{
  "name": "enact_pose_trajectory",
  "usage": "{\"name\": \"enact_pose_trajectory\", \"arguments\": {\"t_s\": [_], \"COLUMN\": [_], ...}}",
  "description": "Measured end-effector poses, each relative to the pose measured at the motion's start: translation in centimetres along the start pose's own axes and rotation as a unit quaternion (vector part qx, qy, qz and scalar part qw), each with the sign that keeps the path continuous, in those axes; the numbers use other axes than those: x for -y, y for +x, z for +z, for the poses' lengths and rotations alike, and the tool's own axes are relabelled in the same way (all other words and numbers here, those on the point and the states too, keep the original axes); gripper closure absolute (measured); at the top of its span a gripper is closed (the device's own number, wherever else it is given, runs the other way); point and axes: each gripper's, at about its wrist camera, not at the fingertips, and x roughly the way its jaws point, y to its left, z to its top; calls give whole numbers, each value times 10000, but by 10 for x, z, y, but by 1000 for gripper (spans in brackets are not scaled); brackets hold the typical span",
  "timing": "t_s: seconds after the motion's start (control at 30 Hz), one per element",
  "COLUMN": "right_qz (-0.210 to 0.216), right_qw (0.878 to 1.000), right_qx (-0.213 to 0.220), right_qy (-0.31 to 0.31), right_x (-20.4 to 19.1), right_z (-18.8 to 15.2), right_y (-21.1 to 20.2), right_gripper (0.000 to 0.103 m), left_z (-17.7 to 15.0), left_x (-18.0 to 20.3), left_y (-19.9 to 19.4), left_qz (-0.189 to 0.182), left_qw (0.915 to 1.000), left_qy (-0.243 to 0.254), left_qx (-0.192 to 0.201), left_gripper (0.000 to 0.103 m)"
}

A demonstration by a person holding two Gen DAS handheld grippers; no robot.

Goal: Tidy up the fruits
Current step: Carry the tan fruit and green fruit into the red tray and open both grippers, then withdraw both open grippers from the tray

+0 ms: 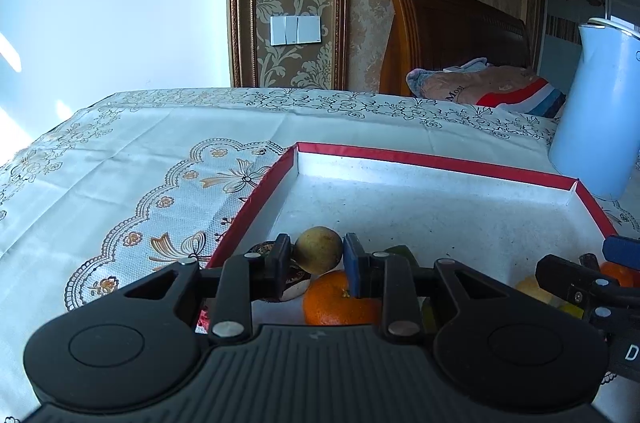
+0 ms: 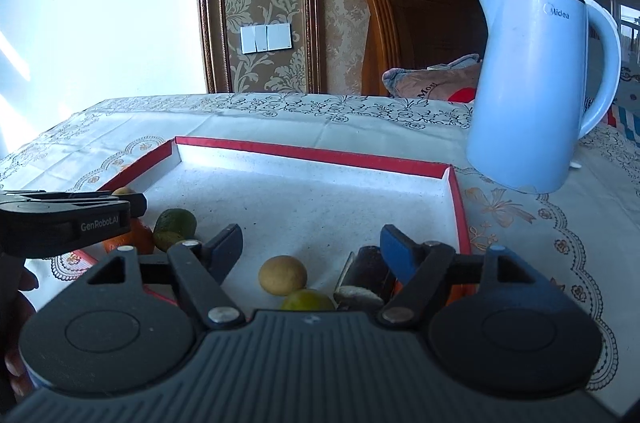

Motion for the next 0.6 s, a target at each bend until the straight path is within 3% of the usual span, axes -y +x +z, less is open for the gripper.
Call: {"name": "enact_pose_trajectory", "arguments": {"t_s": [0.13,0.17,0.27,0.43,0.5,0.6], "right_qz": [30,35,62,77,71,101], "right_qw": [9998,9996,9994,9991,9988,9984], "right_qx": [72,96,129,175,196,189], "right_qy": [192,244,330,389,433,524], "right_x": [6,8,13,17,19,23], "right_z": [-1,-1,-4,-14,-19,-27], "right_y": [-7,-10,-17,-30,-35,-43], "right_gripper": [29,29,29,29,29,29], "left_z": [-1,-2,-4,-7,-7,-8], "left_x": [-2,-3,-1,8,11,12], "left_y": [-8,-10,-19,-36,-37,-39], "left_qz": [39,48,102,67,54,64], "left_qw": [9999,9999,9999,9991,9992,9991], "left_qy": [-92,-112,-62,189,180,204], "left_qx": [-6,-10,117,372,362,367], "left_gripper": [74,69,32,27,16,15]}}
